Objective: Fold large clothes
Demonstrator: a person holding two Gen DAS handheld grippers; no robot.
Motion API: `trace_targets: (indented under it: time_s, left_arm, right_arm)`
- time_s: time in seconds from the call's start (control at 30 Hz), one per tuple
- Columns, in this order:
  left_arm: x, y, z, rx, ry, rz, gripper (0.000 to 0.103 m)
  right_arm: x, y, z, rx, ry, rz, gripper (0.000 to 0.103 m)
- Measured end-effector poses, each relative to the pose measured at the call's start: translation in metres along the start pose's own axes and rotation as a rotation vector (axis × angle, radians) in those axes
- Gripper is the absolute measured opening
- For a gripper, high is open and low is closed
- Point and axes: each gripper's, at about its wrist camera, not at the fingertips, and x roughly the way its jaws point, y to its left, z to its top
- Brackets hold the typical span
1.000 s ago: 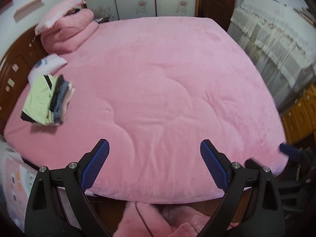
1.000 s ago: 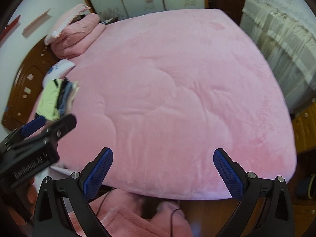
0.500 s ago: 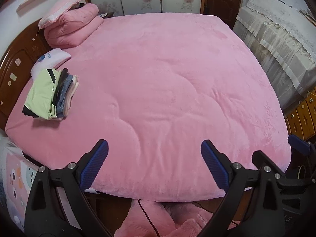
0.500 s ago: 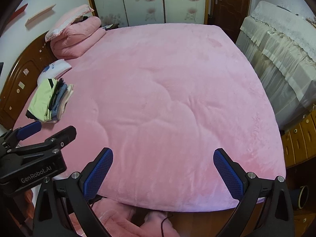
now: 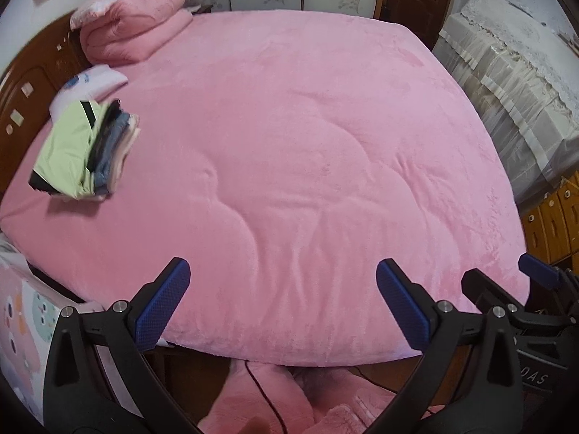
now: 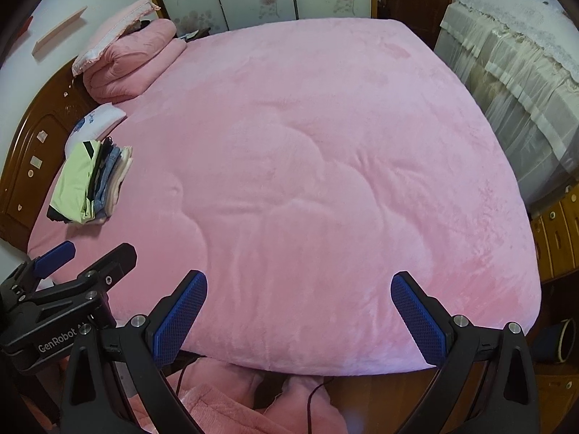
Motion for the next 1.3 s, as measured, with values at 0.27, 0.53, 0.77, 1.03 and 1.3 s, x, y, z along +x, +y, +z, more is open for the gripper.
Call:
trace_targets:
  time_s: [0.27, 0.53, 0.77, 1.03, 1.3]
  left_arm:
    - [0.005, 0.005, 0.000, -0.023, 0.012, -0.022, 0.102]
    - [0.011, 0.007, 0.001, -0.034, 0.003, -0.028, 0.102]
    - [0.013, 0.001, 0.004, -0.021, -0.005, -0.007, 0.102]
    - [0.009, -0.008, 0.003, 0.000, -0.016, 0.008, 0.102]
    - [0.006, -0.010, 0.001, 0.005, -0.022, 0.017, 0.102]
  right_arm:
    - [0.009, 0.008, 0.001, -0.016, -0.012, -0.010, 0.103]
    - [0.021, 0.016, 0.001, -0.017, -0.017, -0.017, 0.103]
    - [0.028, 0.017, 0.005, -0.020, -0.016, -0.027, 0.103]
    - [0.026, 0.011, 0.007, -0.003, -0.024, -0.023, 0.103]
    - [0.026, 0.012, 0.004, 0.001, -0.025, -0.026, 0.103]
